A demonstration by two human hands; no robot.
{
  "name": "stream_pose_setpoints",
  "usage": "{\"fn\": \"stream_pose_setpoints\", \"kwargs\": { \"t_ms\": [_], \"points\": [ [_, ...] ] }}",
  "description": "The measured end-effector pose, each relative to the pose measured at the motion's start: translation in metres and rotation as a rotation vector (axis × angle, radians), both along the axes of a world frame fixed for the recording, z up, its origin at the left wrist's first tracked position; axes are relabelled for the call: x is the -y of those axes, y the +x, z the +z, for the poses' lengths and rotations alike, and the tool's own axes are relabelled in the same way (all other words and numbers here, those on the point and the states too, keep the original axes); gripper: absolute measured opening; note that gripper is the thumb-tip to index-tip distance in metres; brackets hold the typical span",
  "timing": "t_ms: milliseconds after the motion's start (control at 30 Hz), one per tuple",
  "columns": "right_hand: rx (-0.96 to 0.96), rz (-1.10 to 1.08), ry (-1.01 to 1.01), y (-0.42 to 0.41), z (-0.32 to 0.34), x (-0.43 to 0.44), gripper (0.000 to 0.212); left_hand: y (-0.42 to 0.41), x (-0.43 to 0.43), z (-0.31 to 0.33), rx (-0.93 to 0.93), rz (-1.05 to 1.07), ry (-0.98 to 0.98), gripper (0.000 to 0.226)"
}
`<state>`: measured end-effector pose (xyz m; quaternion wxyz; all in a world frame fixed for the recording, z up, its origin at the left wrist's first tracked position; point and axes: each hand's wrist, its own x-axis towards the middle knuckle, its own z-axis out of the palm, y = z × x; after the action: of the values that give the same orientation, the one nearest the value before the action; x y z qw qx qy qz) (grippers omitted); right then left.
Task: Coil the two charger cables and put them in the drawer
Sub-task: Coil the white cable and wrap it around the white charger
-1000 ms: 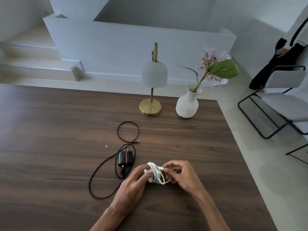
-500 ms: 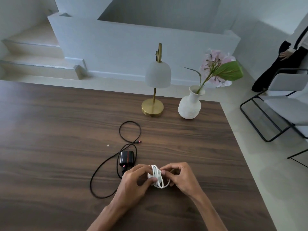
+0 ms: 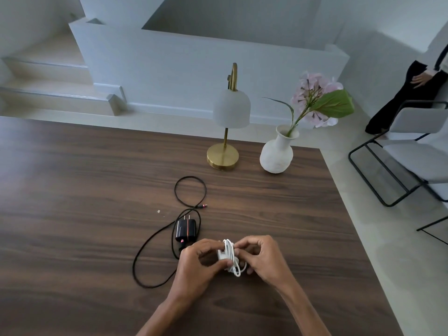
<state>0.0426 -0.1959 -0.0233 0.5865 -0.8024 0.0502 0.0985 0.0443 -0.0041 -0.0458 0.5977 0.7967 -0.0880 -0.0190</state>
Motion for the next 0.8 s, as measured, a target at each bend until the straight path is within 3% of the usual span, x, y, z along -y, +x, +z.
{"fn": "stream_pose_setpoints", "kwargs": {
  "t_ms": [167, 300, 567, 800],
  "points": [
    [-0.153, -0.094, 0.246, -0.003, -0.005, 0.004, 0.004, 0.002, 0.0, 0.003, -0.023, -0.015, -0.009, 0.036],
    [-0.166, -0.008, 0.225, -0.002, -0.004, 0.01, 0.016, 0.004, -0.001, 0.004, -0.044, -0.015, -0.007, 0.039],
    [-0.127, -0.091, 0.32, -0.007, -0.004, 0.009, 0.027, 0.004, 0.004, 0.006, -0.038, 0.015, -0.004, 0.034],
    [-0.195, -0.178, 0.309, -0.019, -0.004, 0.009, 0.007, 0.0, 0.007, 0.006, 0.003, 0.068, 0.022, 0.032]
  ]
}}
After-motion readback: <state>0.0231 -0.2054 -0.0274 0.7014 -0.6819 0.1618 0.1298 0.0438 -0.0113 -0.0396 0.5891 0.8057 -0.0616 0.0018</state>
